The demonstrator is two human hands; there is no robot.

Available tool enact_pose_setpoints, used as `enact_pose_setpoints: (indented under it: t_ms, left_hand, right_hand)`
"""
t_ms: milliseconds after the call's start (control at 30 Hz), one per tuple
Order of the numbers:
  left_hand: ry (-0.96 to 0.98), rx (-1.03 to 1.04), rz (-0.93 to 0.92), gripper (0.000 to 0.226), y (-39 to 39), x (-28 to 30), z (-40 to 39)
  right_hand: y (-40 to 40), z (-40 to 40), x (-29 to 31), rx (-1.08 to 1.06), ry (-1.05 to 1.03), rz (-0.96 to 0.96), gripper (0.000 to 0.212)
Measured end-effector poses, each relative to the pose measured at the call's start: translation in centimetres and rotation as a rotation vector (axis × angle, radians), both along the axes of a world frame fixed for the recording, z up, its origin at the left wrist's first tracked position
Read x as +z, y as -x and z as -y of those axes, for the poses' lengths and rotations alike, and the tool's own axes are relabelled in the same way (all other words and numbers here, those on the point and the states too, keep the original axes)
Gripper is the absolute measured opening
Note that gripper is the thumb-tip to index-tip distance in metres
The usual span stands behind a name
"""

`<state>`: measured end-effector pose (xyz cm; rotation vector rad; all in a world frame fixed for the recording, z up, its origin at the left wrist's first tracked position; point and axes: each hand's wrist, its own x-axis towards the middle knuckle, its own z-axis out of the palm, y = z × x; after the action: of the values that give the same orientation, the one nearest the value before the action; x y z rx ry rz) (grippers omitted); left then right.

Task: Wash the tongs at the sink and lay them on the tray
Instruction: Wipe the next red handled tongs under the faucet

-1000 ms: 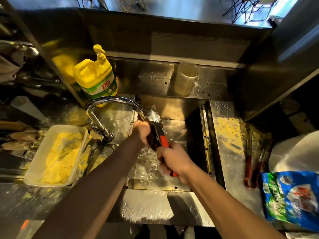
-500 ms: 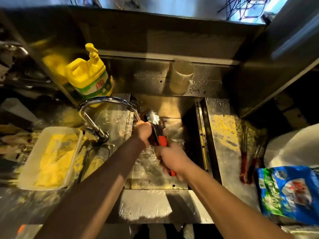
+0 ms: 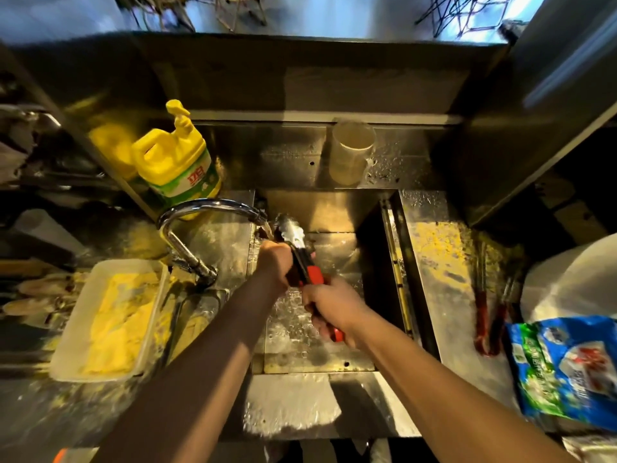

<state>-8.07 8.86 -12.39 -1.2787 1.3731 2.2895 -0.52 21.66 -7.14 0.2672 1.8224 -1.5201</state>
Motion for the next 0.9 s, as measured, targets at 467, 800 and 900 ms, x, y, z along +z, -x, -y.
enact_pose_setpoints:
  t_ms: [467,800,900]
  left_hand:
    - [0.263,-0.106,0.072,0.043,0.9,-2.2,1.5]
    - [0.325,0.037,0.162,0.057,-2.2,-3.4,2.8]
    - [0.222,-0.164,0.123,0.042,-4.5,-3.0,1.4]
  right_hand:
    - [-0.5,-0.4,0.5,0.001,0.03,0.03,0.015]
    - [-0.3,-7.5,0.4,-0.194,0.435,0.402,0.023]
    - [-0.4,-8.0,0.3,-0.141,0.224,0.28,0.001]
